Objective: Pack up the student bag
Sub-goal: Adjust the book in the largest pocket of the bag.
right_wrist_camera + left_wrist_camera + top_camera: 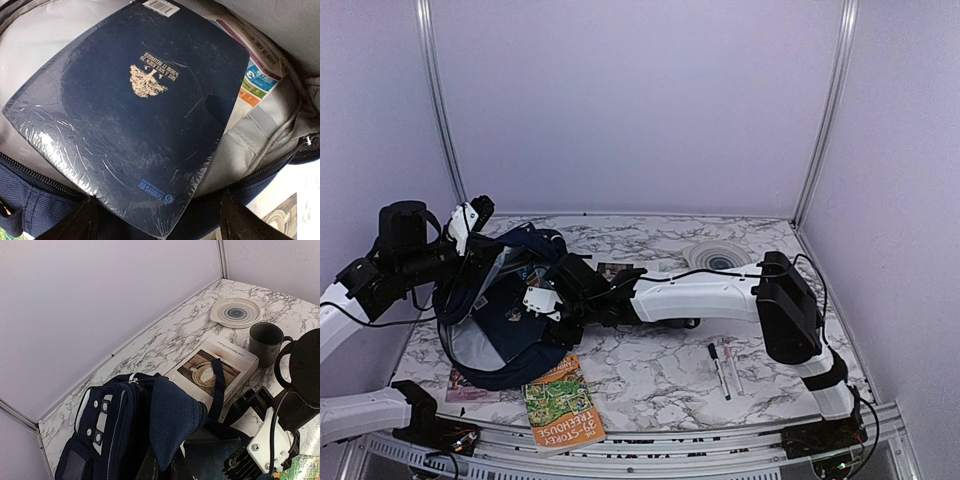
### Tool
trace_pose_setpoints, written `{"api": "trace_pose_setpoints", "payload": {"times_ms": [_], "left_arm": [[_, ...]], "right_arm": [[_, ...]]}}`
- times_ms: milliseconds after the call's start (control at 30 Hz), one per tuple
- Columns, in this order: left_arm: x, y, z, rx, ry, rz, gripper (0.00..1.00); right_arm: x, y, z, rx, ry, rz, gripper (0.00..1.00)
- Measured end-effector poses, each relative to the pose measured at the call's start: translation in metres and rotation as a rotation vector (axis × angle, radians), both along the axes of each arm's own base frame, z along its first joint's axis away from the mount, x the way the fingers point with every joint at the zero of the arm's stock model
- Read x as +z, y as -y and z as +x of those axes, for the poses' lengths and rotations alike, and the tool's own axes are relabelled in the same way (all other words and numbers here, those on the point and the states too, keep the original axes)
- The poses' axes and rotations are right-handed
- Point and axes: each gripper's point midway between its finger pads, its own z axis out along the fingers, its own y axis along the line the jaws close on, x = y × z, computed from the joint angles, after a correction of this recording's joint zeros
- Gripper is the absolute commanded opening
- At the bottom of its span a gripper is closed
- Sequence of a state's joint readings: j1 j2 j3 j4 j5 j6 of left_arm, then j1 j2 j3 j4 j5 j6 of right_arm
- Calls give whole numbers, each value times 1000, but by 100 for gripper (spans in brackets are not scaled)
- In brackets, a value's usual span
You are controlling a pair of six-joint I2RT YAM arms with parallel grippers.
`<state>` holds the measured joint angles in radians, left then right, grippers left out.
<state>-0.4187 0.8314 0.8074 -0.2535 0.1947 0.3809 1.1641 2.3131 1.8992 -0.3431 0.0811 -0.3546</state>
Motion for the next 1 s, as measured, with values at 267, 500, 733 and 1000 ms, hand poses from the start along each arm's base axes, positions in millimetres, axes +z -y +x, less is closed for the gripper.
{"api": "trace_pose_setpoints", "payload": {"times_ms": [267,500,733,1000], "left_arm": [[0,1,-1,-8,-2,-3,0],[0,4,-3,-24,-12,-14,0],[0,10,-7,-54,-33,-48,0],[2,9,-6,-46,-32,-56,0]], "right_arm": [[-18,-3,-2,18,70,-66,75],[-12,-16,-6,-12,-29,-17,69],[2,-42,14,-93,-43,91,69],[15,-63,34,-122,-32,202,75]]}}
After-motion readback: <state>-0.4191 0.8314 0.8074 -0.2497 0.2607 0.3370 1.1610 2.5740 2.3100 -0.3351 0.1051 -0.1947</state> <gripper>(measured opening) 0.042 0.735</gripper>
